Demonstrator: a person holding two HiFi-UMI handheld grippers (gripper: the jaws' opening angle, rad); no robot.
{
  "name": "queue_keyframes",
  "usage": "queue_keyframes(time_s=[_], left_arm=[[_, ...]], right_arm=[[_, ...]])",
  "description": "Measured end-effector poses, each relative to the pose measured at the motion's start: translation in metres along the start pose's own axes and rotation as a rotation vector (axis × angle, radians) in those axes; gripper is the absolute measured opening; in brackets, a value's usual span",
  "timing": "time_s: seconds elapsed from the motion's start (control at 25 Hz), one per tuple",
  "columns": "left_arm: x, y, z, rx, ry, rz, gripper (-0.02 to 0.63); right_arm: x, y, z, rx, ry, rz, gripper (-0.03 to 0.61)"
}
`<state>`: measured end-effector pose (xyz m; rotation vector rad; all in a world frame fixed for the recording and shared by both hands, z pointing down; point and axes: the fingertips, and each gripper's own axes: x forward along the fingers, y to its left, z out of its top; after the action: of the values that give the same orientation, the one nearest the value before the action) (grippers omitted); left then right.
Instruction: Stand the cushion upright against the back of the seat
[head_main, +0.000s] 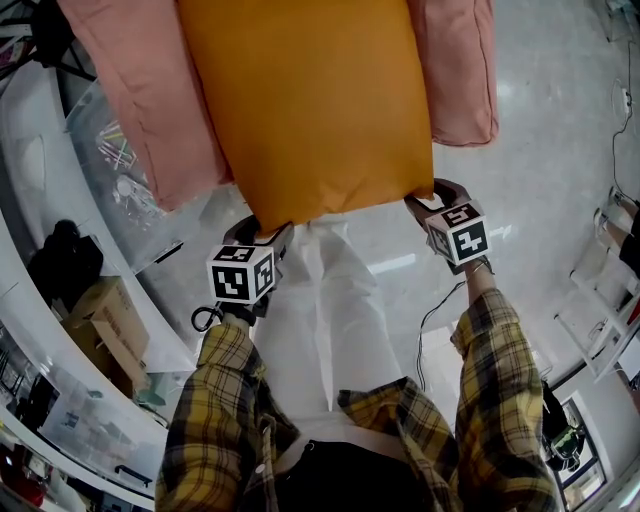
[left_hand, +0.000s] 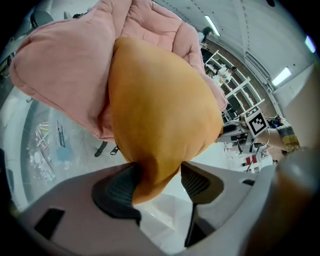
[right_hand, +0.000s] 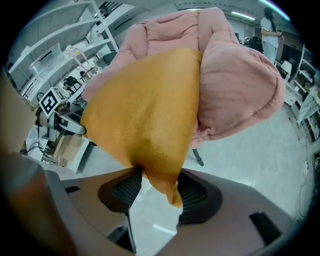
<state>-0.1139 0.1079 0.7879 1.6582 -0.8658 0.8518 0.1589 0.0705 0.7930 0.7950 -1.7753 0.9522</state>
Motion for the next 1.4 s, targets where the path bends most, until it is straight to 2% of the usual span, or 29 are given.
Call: queue_keyframes(time_s=[0.28,0.48,0.76,1.12,1.4], left_arm=[[-0.007,-0.006,0.006,0.043,-0.008,0.012,0.173],[-0.016,-0.011,0.014,0.084,-0.017,0.017,0.108],[-0.046,-0.022,0.026,0.105,-0.059,0.047,0.065],[-0.121,-0.048,0.054,0.119,-0.132,0.066,0.052],[-0.194,-0.075,0.102,0.184,-0.170,0.069,0.051]], right_arm=[[-0.004,0.011,0.011,-0.078,-0.039,-0.006,0.106],[-0.015,0.019,0.020,-0.115,-0.063,0.004,0.060],[-0.044,0.034,0.036,-0.099,-0.111,-0.027,0.042],[-0.113,0.060,0.066,-0.022,-0.174,0.004,0.040],[-0.186,0.073,0.112,0.070,-0.233,0.003,0.040]])
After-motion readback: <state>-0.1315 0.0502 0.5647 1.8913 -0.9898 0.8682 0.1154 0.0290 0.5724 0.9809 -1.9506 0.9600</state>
